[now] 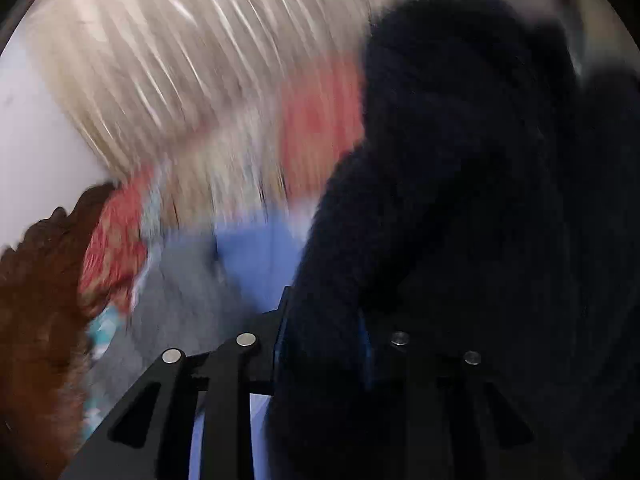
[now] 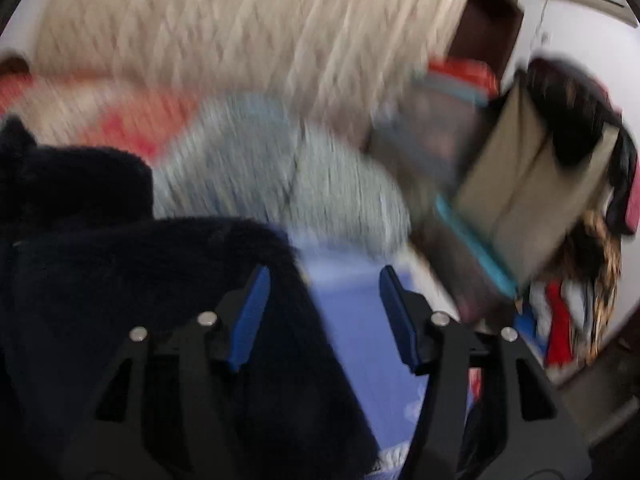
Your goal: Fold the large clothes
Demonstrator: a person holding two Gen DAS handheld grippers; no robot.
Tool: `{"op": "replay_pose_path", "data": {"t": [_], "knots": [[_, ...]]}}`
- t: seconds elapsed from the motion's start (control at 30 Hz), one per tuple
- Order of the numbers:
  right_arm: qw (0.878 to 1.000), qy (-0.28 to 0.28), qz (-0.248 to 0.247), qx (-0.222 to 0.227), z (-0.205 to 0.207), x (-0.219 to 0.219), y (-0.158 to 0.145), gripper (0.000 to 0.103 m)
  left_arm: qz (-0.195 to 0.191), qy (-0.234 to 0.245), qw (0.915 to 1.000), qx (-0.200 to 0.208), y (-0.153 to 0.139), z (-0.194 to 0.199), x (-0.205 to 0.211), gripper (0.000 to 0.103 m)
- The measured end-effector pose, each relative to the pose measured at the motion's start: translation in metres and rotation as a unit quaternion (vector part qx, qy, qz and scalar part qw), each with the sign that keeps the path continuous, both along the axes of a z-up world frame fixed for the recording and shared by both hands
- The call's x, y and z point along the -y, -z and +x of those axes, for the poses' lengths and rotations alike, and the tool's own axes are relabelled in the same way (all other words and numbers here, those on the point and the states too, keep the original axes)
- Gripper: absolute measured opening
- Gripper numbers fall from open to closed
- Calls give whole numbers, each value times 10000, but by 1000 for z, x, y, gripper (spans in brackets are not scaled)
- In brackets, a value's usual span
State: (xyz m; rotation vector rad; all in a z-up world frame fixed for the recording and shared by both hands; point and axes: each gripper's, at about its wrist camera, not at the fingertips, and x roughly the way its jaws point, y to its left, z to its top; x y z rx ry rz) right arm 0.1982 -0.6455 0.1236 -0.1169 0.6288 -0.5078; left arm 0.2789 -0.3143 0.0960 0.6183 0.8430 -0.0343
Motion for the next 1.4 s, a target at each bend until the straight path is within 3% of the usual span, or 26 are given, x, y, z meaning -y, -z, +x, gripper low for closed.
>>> {"op": "replay_pose_path", "data": {"t": [0.03, 0.13, 0.33, 0.4, 0.47, 0.53, 0.63, 0.73, 0.83, 0.93, 1.07, 1.23, 1.4], "knots": [[9996, -85, 271, -36, -4, 0, 21, 55, 321, -37, 9986, -422, 43, 3, 8, 51], [9928, -550, 1065, -12, -47, -12, 77, 55, 320, 362, 9974, -530, 87, -18, 16, 51], [9674, -1863, 1648, -470, -113, -70, 145, 57, 230, 320, 9981, -475, 100, -42, -1, 51], [9540, -1992, 2009, -991, -118, -78, 175, 64, -56, 212, 9983, -543, 93, -56, -15, 51], [9528, -1748, 1904, -1595, -120, -79, 210, 64, -570, 164, 9965, -582, 83, -80, -37, 51], [9566, -1633, 1952, -1423, -129, -76, 207, 64, -998, 195, 9934, -532, 71, -113, -65, 51], [9624, -1404, 2069, -1062, -142, -81, 177, 64, -1522, 138, 9871, -476, 60, -162, -118, 51], [9587, -1651, 2276, -419, -169, -104, 142, 64, -1894, -8, 9812, -361, 54, -202, -171, 52], [9477, -2004, 2469, -285, -184, -138, 132, 64, -2133, -353, 9762, -184, 53, -239, -223, 53], [9319, -2564, 2527, -446, -184, -185, 131, 64, -2328, -883, 9684, -110, 59, -264, -272, 53], [9056, -3599, 2126, -720, -197, -267, 125, 64, -2351, -1519, 9600, 26, 61, -287, -330, 53], [8391, -5100, 1491, -1167, -226, -378, 115, 64, -2300, -2190, 9478, 271, 60, -307, -394, 53], [7827, -5960, 972, -1511, -256, -458, 123, 71, -2618, -2513, 9315, 247, 67, -321, -424, 54]]}}
